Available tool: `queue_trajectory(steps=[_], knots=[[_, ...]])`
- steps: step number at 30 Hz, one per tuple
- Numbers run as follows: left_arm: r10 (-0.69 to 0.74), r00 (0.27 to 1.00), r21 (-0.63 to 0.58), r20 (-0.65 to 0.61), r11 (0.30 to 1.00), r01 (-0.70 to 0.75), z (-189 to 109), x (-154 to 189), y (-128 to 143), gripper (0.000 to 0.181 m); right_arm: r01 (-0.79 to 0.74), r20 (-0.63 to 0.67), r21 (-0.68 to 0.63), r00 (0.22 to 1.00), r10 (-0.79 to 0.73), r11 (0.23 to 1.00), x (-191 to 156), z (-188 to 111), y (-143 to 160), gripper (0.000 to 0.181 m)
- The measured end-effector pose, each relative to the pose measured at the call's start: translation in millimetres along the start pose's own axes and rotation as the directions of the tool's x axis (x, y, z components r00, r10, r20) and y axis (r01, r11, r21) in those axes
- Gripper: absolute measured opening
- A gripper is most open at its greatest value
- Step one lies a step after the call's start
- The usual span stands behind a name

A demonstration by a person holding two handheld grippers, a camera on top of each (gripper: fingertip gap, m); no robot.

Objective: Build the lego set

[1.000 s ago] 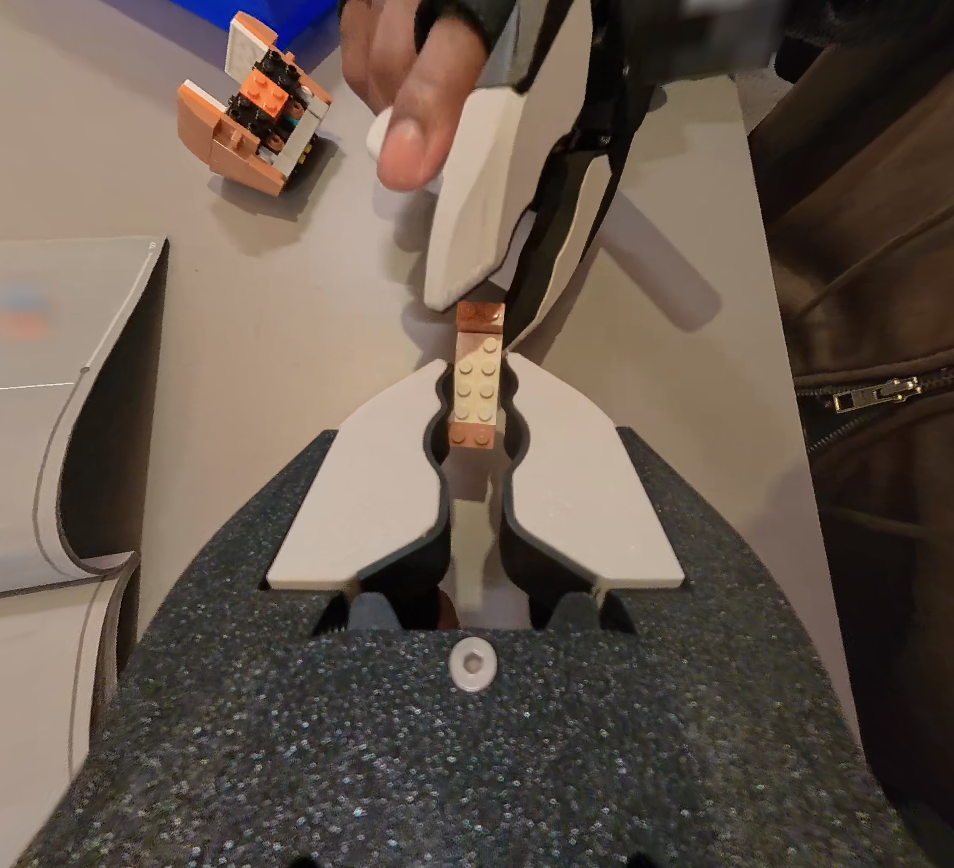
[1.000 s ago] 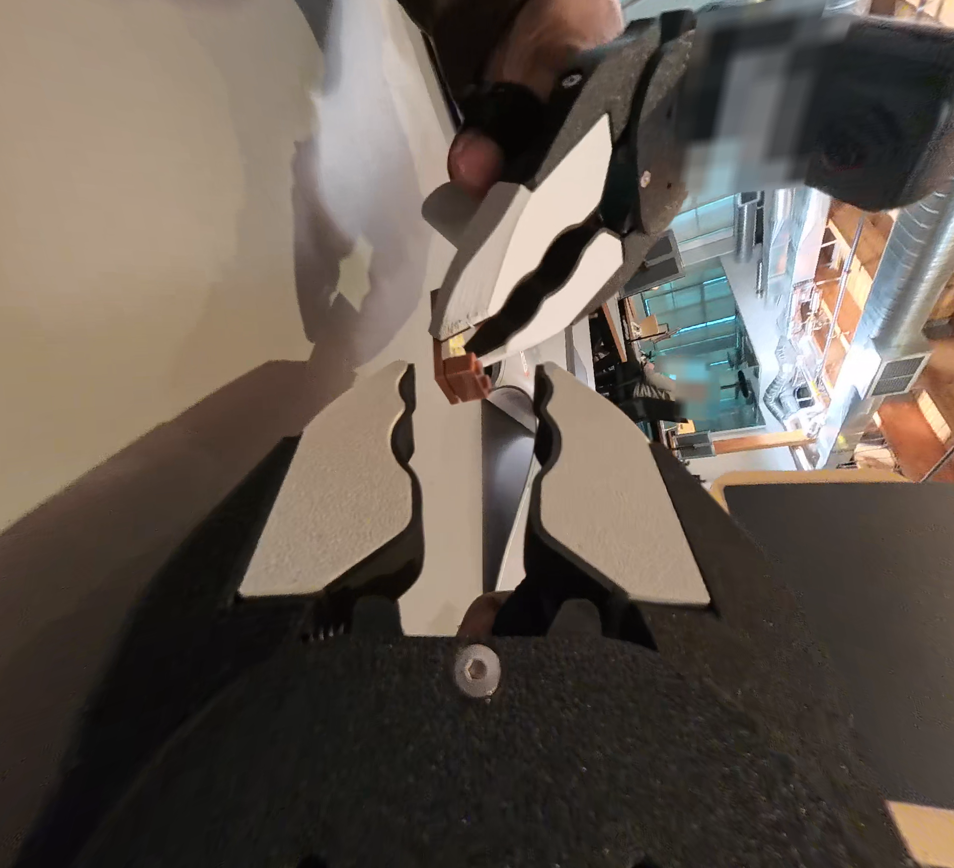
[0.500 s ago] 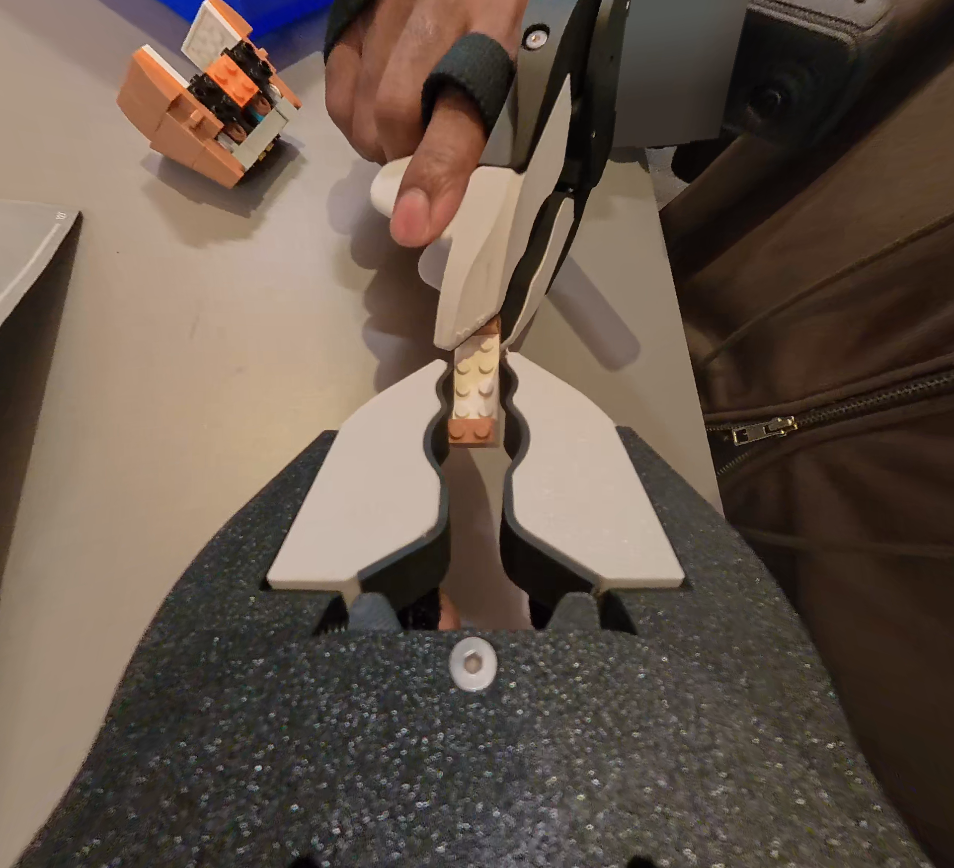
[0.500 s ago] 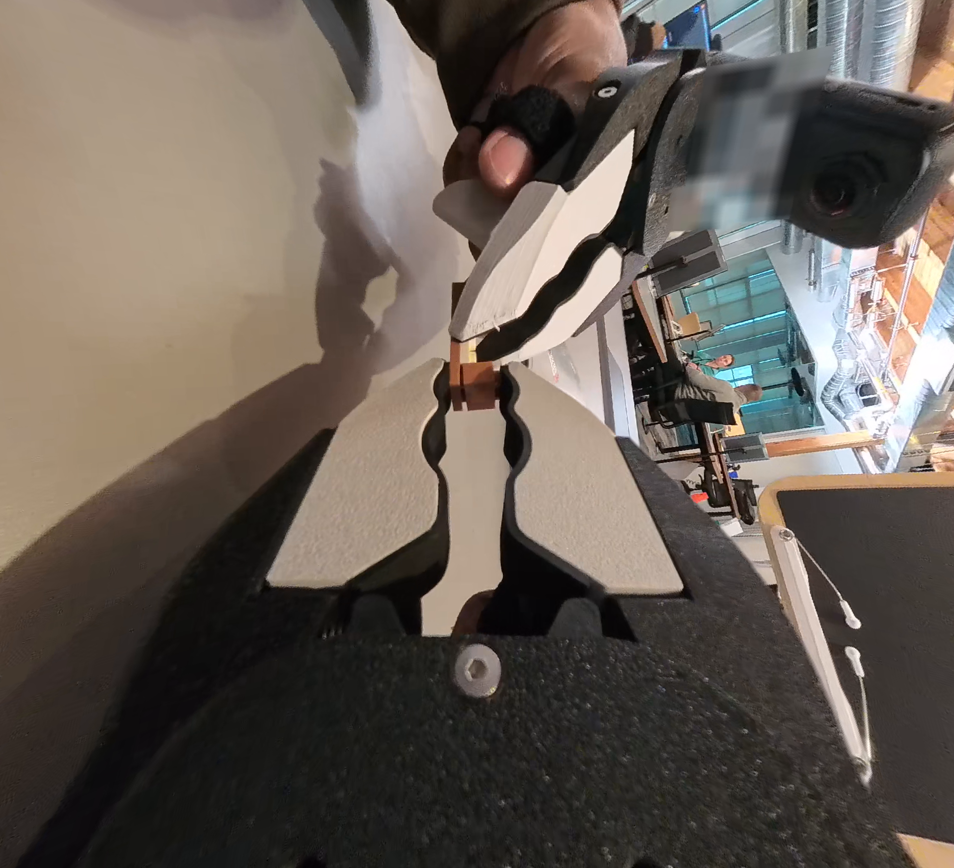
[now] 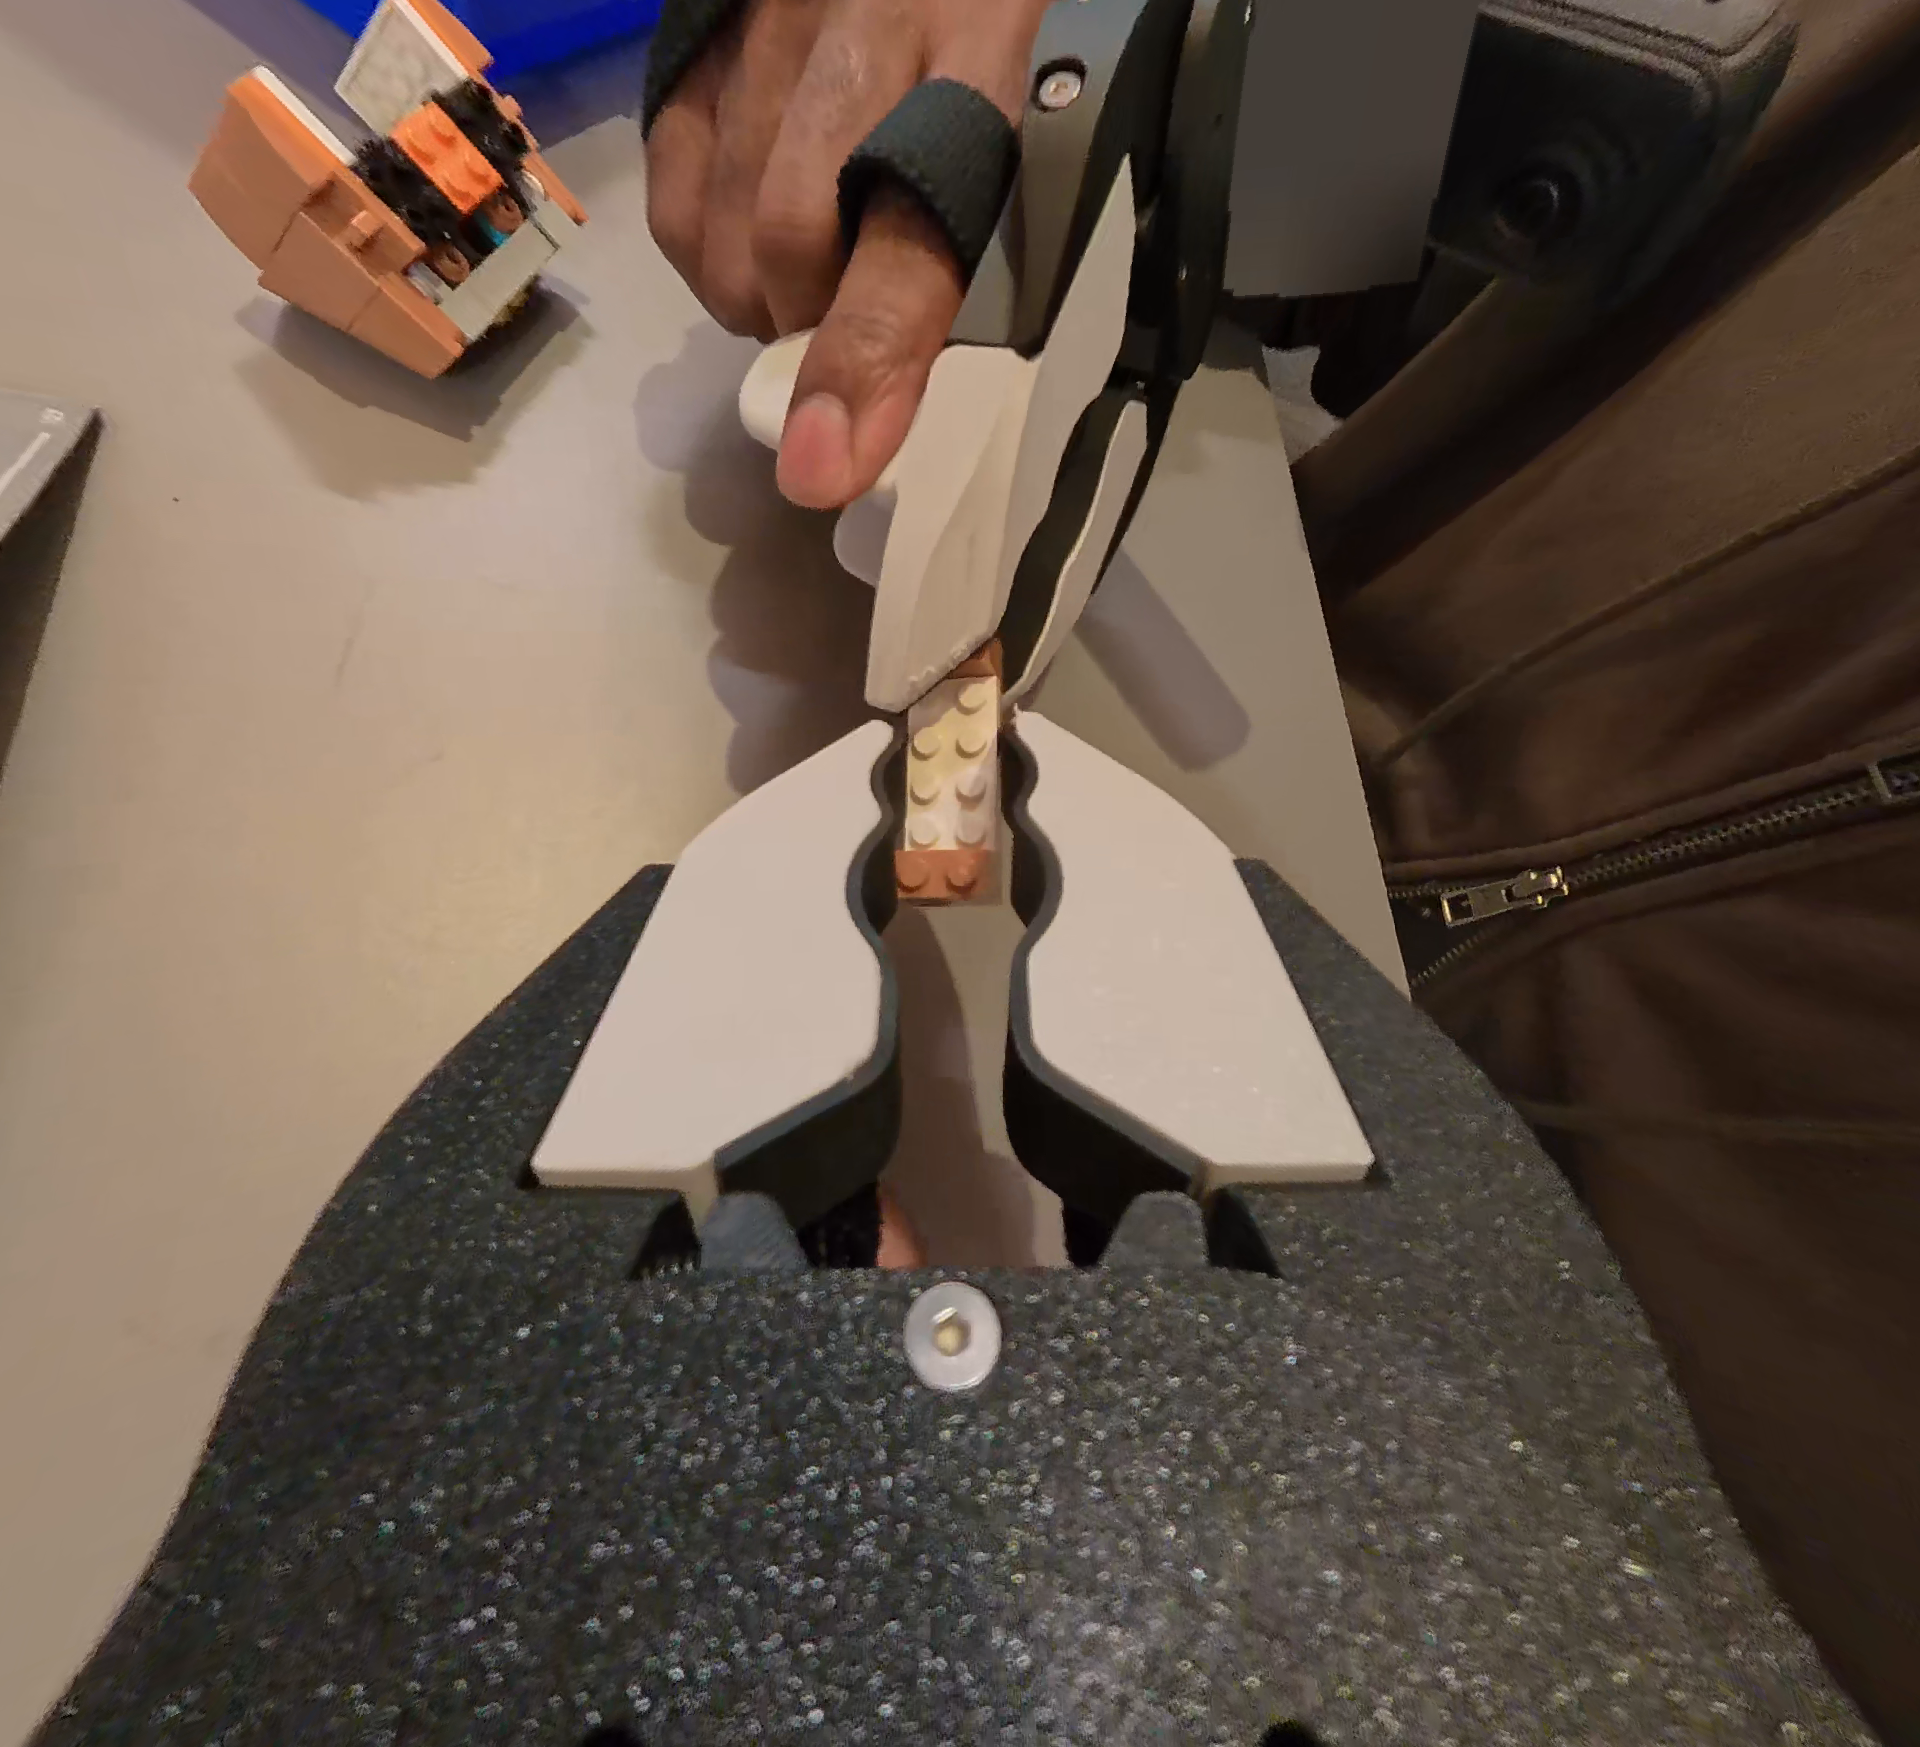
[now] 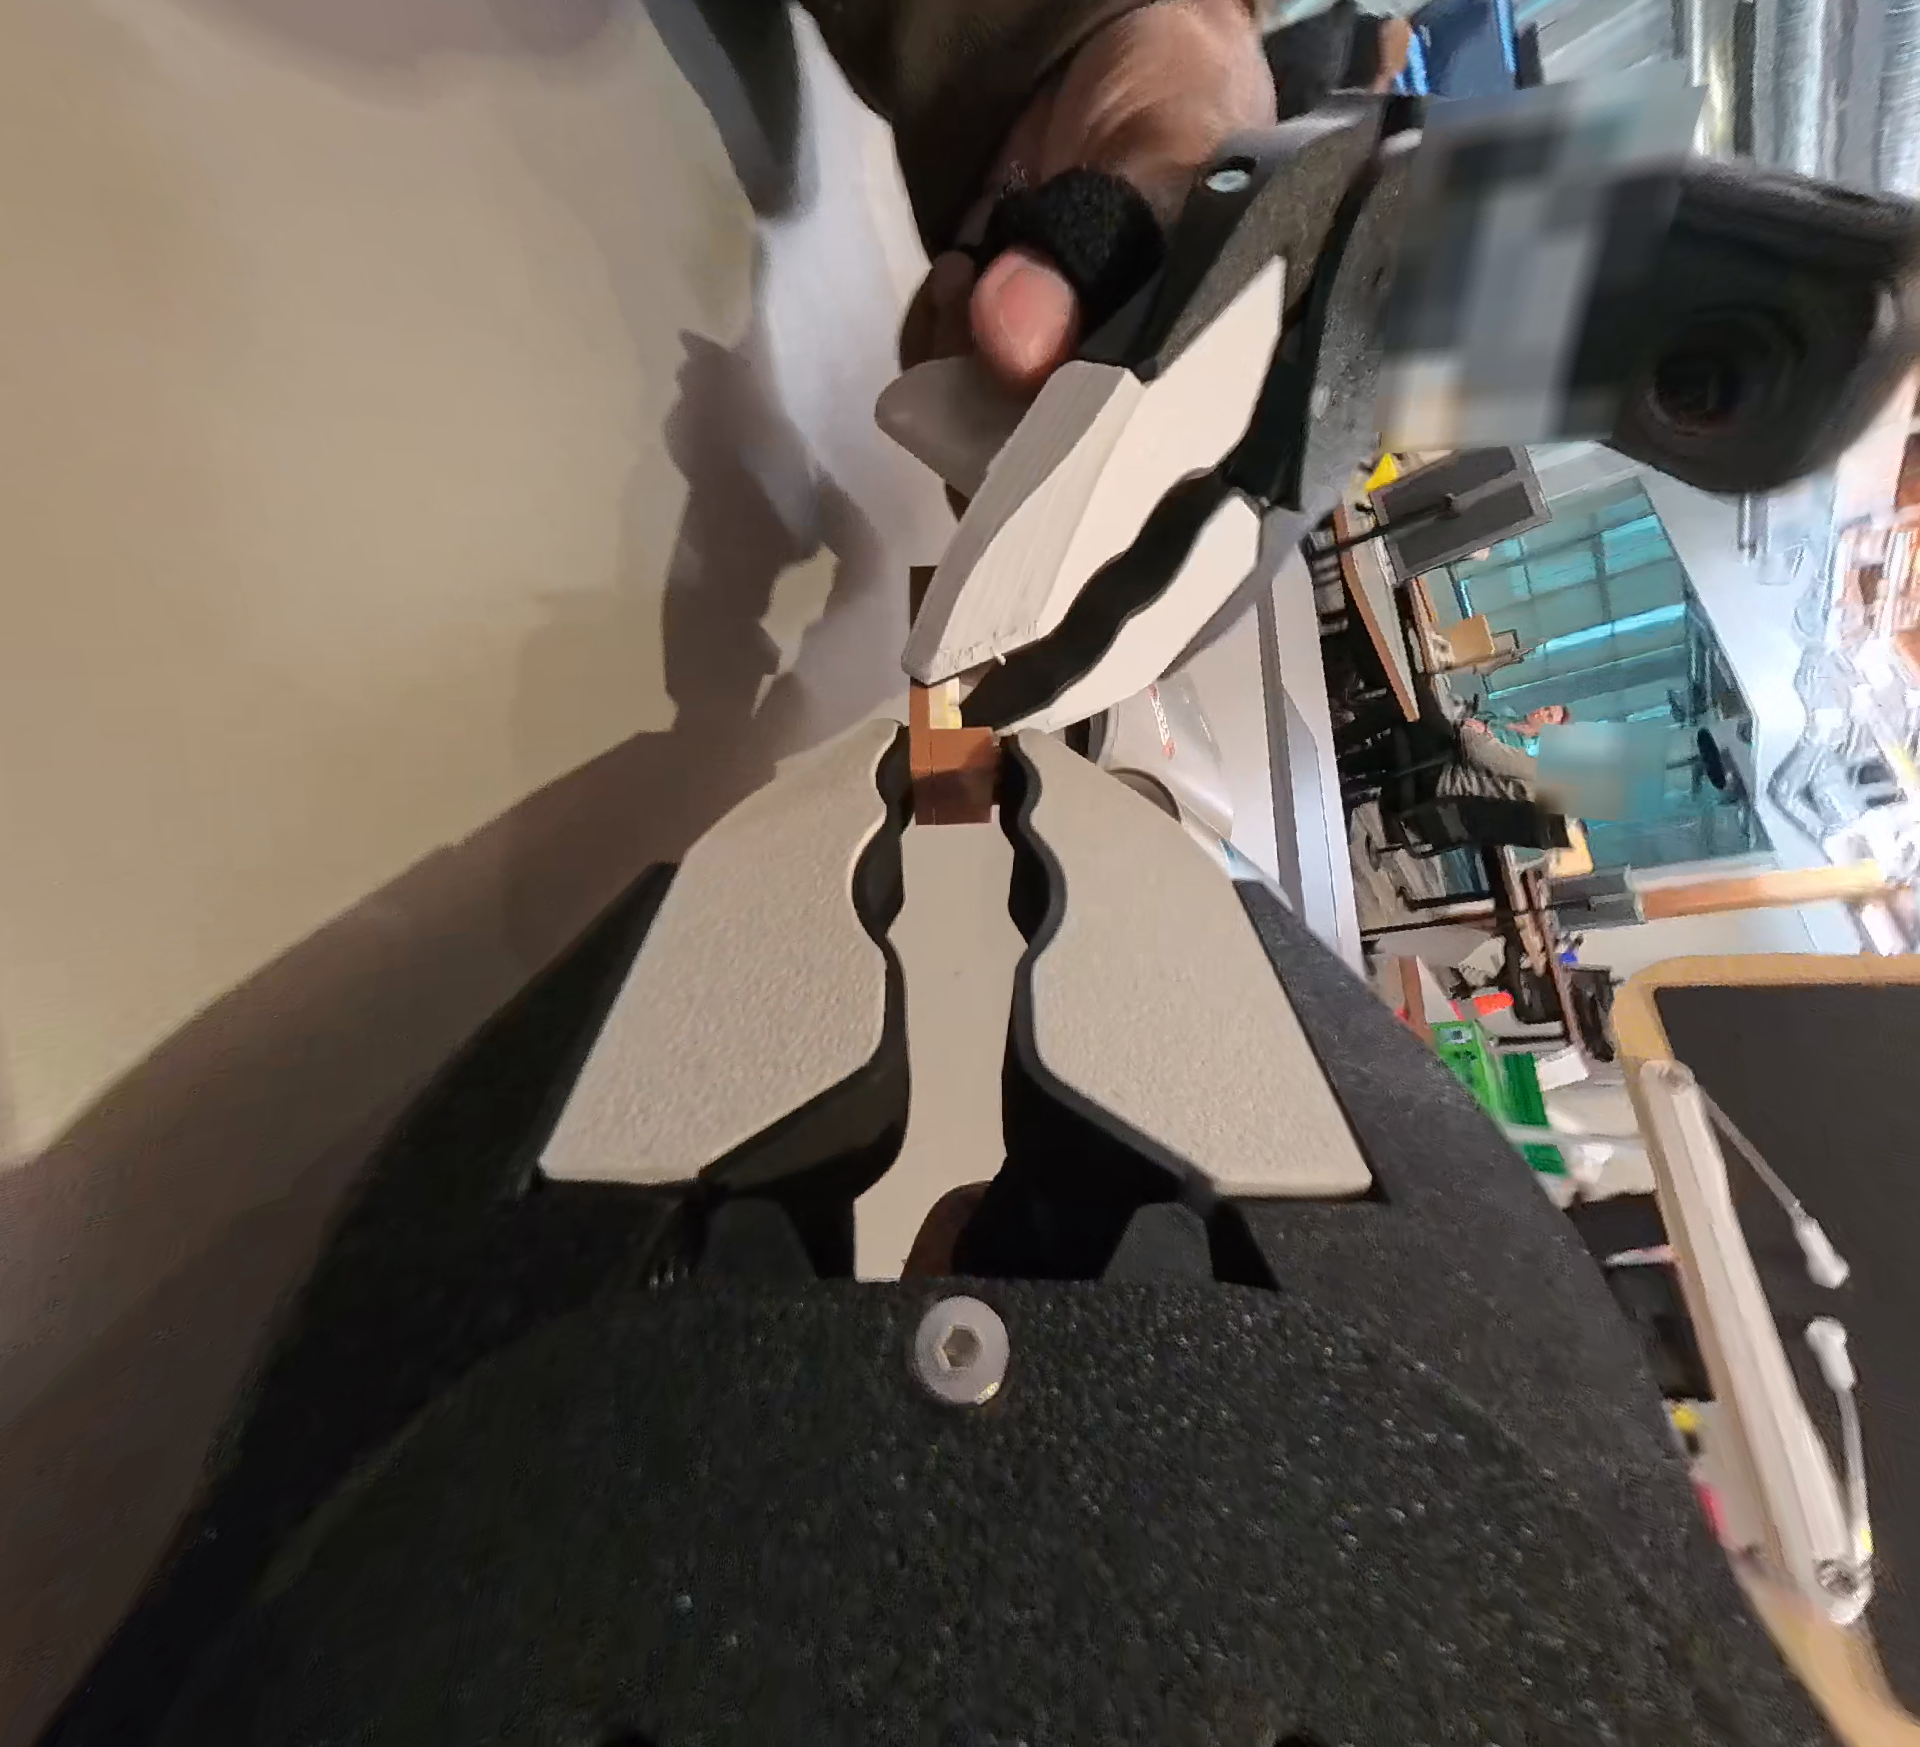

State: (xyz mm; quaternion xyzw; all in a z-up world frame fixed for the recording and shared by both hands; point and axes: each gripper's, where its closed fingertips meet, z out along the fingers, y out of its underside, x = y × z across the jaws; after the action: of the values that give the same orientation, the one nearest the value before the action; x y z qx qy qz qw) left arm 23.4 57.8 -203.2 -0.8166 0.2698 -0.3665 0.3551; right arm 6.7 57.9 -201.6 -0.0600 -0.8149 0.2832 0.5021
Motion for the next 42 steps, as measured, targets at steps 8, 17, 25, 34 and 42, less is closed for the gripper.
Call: queue_trajectory(steps=[8, 17, 25, 34, 42], knots=[[-0.112, 0.994, 0.168, 0.016, 0.98, 0.108, -21.5, -9.0, -8.2, 0.041, -0.2, -0.064, 0.048, 0.977, 0.203, 0.979, 22.5, -6.4, 4.7, 0.016], [-0.158, 0.984, 0.199, -0.084, 0.965, 0.172, -9.1, -1.0, -12.5, 0.028, -0.218, -0.051, 0.061, 0.974, 0.221, 0.974, 22.9, -6.9, 2.7, 0.016], [-0.197, 0.972, 0.203, -0.125, 0.954, 0.219, -3.9, -0.8, -12.2, 0.019, -0.232, -0.01, 0.051, 0.972, 0.233, 0.971, 18.8, -6.4, 3.3, 0.016], [-0.209, 0.967, 0.179, -0.145, 0.956, 0.233, 0.3, 0.4, -8.8, 0.018, -0.234, 0.036, 0.041, 0.972, 0.232, 0.971, 13.7, -6.9, 4.1, 0.016], [-0.212, 0.968, 0.168, -0.135, 0.958, 0.234, 3.1, -2.3, -4.8, 0.018, -0.215, 0.031, 0.015, 0.976, 0.214, 0.977, 11.0, -5.2, 7.4, 0.016]])
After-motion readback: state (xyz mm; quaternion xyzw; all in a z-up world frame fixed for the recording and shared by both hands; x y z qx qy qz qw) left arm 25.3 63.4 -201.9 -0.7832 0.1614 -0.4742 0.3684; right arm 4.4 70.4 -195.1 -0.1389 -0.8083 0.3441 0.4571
